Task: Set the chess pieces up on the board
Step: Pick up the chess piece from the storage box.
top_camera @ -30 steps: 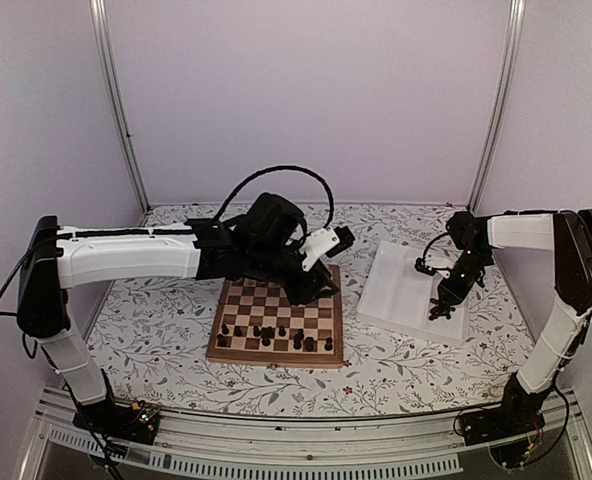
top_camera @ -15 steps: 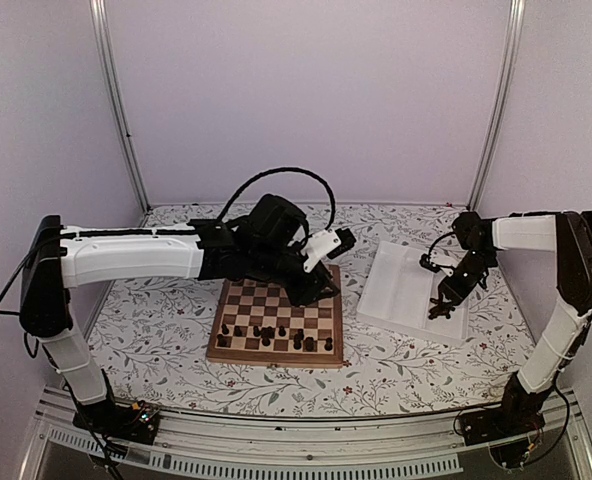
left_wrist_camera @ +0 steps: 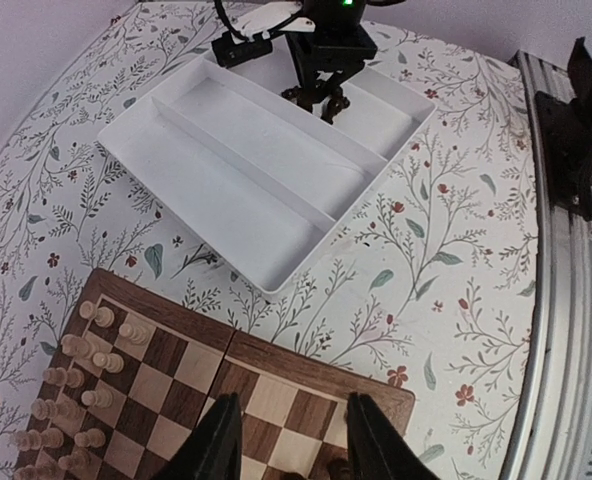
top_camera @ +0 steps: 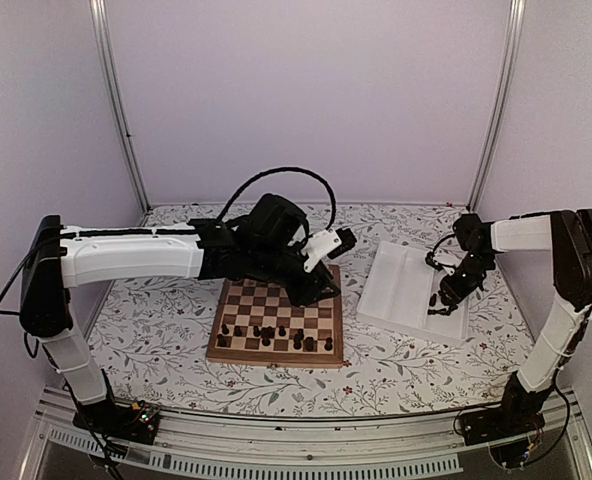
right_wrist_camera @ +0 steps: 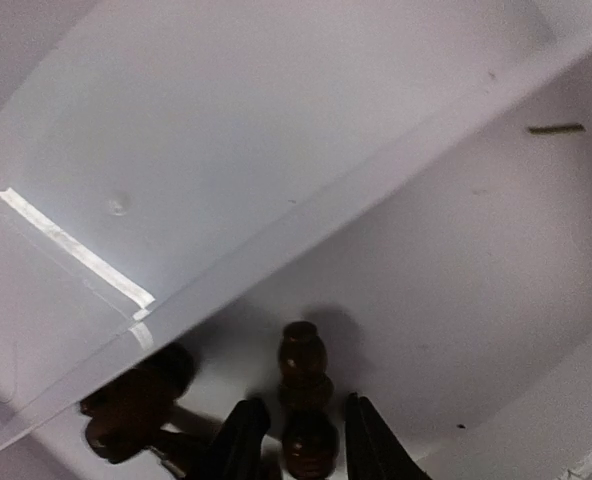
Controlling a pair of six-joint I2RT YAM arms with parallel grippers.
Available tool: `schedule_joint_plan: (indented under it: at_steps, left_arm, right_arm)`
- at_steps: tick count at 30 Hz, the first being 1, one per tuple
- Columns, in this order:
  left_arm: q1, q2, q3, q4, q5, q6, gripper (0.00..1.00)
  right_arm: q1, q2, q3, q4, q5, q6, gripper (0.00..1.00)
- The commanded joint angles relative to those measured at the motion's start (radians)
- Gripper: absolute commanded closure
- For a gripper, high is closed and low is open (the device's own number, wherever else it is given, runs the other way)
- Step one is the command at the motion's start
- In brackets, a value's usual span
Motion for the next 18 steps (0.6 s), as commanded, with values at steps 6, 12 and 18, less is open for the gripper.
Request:
schedule_joint_plan:
  at_steps: [6, 12, 18]
  left_arm:
    - [-0.01, 0.026, 0.034, -0.004, 0.014, -0.009, 0.61]
    - [-0.009, 0.031, 0.033, -0.003, 0.009, -0.011, 0.61]
    - [-0.007, 0.035, 0.037, 0.054, 0.033, -0.061, 0.61]
  right_arm:
    - [0.0, 0.163, -0.122, -0.039, 0.174, 0.023, 0.73]
    - [0.0, 0.072, -0.07, -0.09, 0.011, 0.003, 0.94]
    - [0.0, -0.138, -0.041, -0.122, -0.04, -0.049, 1.0]
